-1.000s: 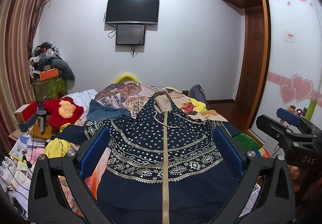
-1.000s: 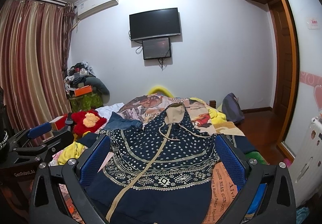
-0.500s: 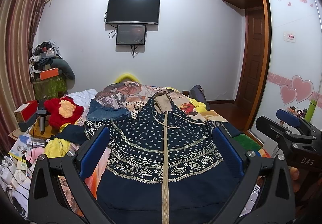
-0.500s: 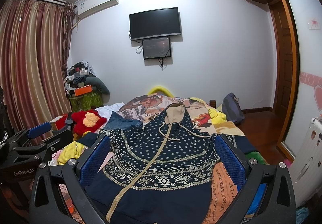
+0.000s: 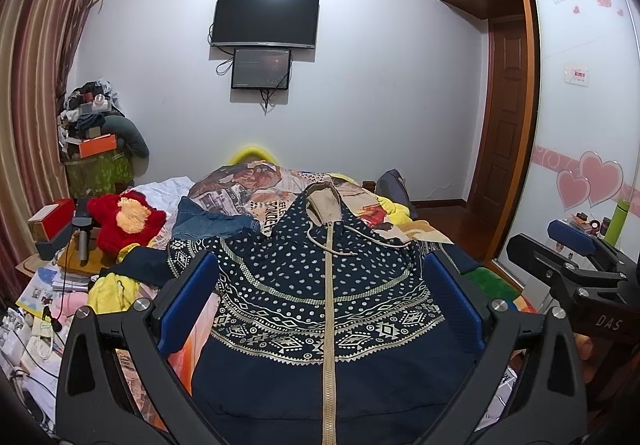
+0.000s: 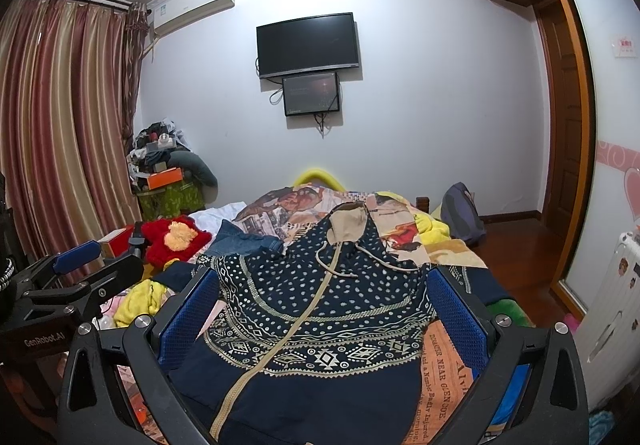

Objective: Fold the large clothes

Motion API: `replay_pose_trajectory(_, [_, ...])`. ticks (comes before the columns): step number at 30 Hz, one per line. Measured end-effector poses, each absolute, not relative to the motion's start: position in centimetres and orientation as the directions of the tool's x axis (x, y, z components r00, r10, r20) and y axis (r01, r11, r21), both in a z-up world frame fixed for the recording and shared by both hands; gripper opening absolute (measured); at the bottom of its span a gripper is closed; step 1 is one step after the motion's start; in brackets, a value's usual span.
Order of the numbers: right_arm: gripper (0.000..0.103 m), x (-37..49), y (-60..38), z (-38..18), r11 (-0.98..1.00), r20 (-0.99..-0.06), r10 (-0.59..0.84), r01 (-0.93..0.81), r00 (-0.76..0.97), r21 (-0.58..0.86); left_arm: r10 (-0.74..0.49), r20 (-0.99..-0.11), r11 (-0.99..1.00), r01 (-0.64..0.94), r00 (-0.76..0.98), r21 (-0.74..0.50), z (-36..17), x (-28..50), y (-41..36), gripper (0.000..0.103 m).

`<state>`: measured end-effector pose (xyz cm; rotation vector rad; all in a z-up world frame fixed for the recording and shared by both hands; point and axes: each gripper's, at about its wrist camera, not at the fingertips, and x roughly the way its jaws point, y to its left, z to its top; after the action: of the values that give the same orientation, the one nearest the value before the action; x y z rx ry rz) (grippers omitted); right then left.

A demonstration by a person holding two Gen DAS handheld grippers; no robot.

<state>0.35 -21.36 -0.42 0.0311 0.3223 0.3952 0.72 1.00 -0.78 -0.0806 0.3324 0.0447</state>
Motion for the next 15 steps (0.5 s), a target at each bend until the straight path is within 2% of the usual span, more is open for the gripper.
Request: replay_pose_trajectory(15, [0.103,3.3,-20.0,-1.2,0.925,-0.359,0.373,-0.374,0.856,0.068,0.06,-0.33,0.992,-0.092,0.942,-0.082,-1.7,3.5,3.3,0.103])
